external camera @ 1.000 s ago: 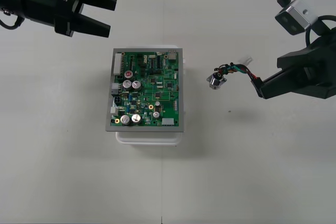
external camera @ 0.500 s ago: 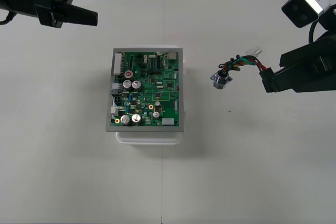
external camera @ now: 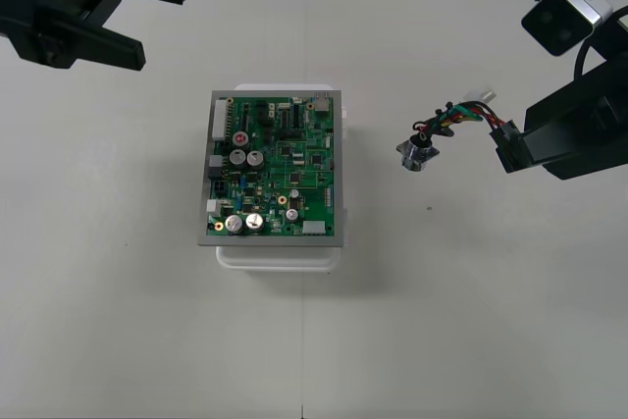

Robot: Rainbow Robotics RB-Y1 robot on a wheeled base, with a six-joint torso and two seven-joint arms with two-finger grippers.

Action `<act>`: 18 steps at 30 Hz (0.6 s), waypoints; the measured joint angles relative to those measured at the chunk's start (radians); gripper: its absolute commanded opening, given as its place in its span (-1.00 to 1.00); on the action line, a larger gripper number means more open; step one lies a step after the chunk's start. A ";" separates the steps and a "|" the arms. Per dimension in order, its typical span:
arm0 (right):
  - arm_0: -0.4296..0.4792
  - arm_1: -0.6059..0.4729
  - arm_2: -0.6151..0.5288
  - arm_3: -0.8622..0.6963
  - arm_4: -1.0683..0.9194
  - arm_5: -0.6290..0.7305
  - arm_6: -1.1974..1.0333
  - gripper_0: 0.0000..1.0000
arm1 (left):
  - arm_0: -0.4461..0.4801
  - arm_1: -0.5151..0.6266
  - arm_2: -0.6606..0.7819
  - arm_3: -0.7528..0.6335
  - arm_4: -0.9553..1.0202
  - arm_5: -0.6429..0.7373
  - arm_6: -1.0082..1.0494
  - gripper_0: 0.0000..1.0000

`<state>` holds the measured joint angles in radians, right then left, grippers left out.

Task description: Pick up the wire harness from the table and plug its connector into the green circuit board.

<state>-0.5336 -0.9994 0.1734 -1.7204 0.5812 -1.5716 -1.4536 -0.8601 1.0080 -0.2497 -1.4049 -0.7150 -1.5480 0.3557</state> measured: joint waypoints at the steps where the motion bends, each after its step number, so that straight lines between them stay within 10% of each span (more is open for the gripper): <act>1: 0.000 0.000 0.002 0.000 -0.002 0.000 0.000 -1.00 | 0.007 0.011 0.000 -0.018 0.011 0.000 0.000 0.65; 18: -0.001 0.000 0.031 0.000 -0.035 0.000 0.000 -1.00 | 0.050 0.147 -0.086 -0.172 0.169 0.000 0.001 0.65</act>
<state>-0.5343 -0.9998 0.2048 -1.7200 0.5465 -1.5716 -1.4536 -0.8099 1.1554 -0.3361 -1.5770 -0.5457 -1.5480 0.3562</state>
